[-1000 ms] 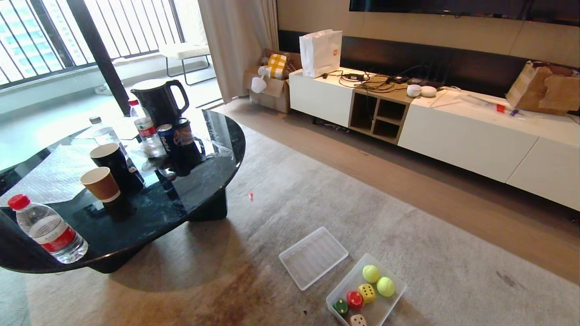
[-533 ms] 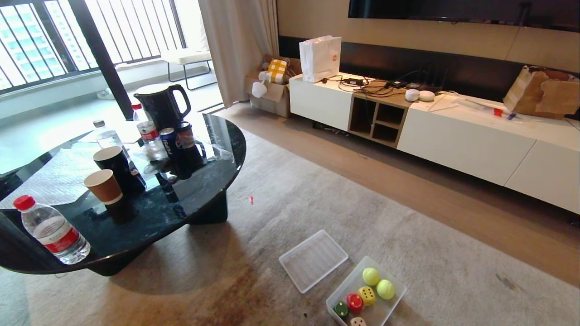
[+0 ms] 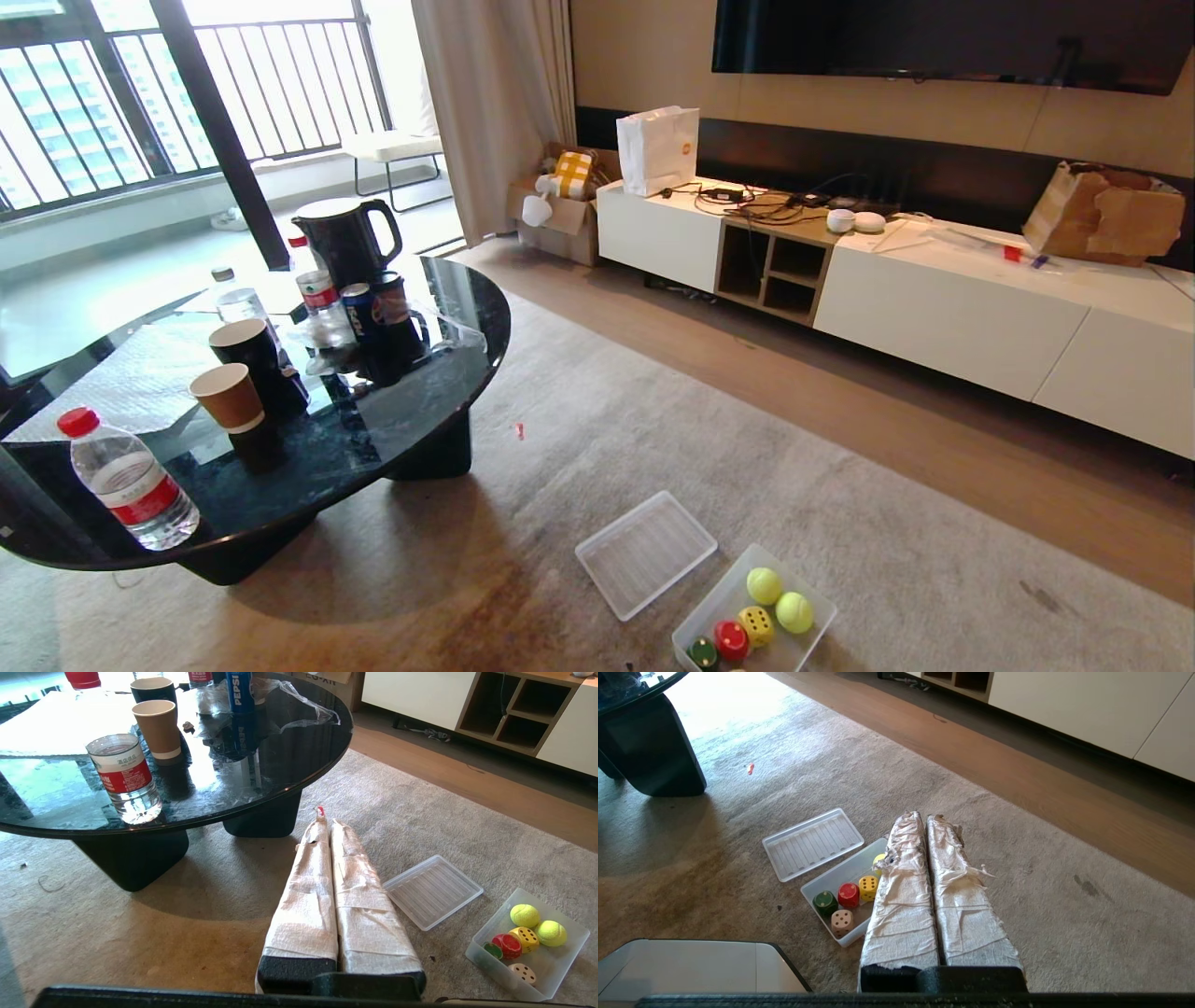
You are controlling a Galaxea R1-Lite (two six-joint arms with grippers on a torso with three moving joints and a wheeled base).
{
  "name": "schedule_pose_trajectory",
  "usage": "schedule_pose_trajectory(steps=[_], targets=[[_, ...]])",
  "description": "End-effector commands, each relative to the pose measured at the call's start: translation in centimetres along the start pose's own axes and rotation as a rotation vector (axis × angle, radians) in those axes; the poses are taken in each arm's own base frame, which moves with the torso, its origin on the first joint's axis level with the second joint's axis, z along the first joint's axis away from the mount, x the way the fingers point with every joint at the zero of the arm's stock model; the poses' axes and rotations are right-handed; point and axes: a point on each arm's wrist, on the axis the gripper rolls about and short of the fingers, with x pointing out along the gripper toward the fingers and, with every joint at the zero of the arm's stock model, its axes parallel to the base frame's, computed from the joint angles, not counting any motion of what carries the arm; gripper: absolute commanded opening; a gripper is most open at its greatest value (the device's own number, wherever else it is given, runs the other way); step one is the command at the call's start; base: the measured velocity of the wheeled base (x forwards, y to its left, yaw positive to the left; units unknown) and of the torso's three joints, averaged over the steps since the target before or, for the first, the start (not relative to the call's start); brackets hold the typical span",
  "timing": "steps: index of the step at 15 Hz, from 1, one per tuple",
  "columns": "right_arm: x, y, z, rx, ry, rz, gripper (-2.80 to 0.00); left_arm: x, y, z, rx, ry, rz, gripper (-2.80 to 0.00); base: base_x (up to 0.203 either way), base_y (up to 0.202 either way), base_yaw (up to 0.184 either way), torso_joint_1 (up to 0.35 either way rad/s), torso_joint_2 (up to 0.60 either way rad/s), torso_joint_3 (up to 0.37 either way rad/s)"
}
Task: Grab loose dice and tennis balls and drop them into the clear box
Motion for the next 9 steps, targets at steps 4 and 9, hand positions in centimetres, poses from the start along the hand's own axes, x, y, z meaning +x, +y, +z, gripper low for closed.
schedule_pose_trajectory(steps=[4, 9], targets=[[0.0, 0.0, -0.02, -0.002, 0.002, 0.0, -2.8, 0.0, 0.0, -0.01, 0.003, 0.0, 0.0, -2.8, 0.0, 0.0, 0.0, -0.001, 0.0, 0.008], [0.0, 0.0, -0.02, -0.002, 0.001, 0.001, -2.8, 0.01, 0.0, -0.04, 0.004, 0.002, 0.0, -2.8, 0.002, -0.004, 0.114, 0.001, 0.0, 0.003]])
